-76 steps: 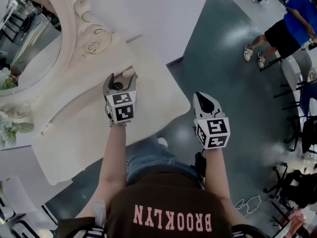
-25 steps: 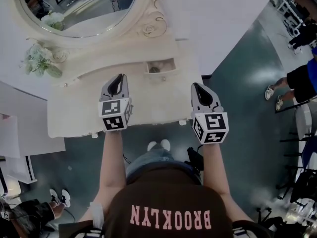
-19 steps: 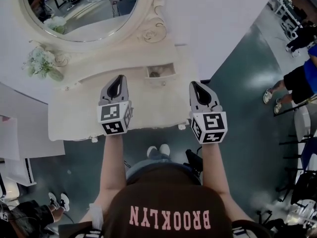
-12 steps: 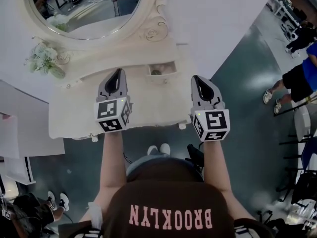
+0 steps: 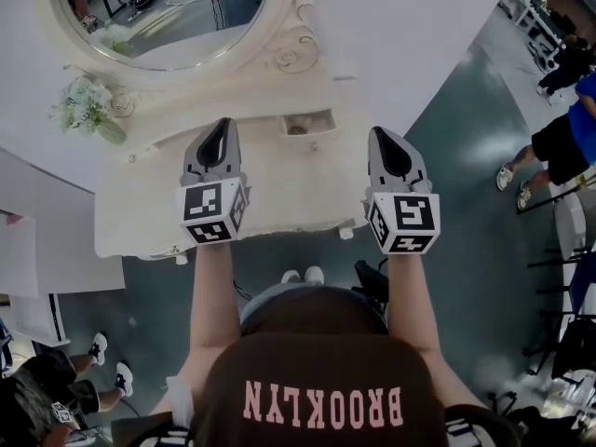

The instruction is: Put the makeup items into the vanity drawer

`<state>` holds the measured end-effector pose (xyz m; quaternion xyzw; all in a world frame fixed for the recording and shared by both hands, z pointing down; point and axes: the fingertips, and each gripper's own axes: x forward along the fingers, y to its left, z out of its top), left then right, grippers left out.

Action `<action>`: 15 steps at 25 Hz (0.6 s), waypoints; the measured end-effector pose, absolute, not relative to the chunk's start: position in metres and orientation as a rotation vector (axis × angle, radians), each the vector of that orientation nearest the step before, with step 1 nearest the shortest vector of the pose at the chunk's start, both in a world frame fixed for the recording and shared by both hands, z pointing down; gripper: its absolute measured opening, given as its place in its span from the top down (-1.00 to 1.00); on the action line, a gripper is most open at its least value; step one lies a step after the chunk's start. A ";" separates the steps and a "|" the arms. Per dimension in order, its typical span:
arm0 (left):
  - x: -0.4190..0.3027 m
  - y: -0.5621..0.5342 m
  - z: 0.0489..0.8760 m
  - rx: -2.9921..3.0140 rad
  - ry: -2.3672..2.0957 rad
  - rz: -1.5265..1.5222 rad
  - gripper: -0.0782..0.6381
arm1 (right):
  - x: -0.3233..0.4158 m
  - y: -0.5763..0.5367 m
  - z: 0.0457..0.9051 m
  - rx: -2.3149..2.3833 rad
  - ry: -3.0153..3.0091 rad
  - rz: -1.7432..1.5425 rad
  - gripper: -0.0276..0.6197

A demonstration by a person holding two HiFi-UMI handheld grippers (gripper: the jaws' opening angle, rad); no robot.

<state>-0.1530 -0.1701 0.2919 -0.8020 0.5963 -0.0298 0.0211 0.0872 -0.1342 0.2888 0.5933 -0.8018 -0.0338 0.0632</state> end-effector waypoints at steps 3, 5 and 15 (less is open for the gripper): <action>-0.154 -0.170 0.289 -2.476 1.834 -0.093 0.74 | 0.087 -0.136 0.288 1.794 -2.422 -0.093 0.93; -0.155 -0.170 0.285 -2.471 1.825 -0.084 0.74 | 0.088 -0.136 0.285 1.799 -2.421 -0.100 0.93; -0.144 -0.170 0.272 -2.463 1.720 -0.047 0.74 | 0.091 -0.140 0.274 1.814 -2.419 -0.130 0.93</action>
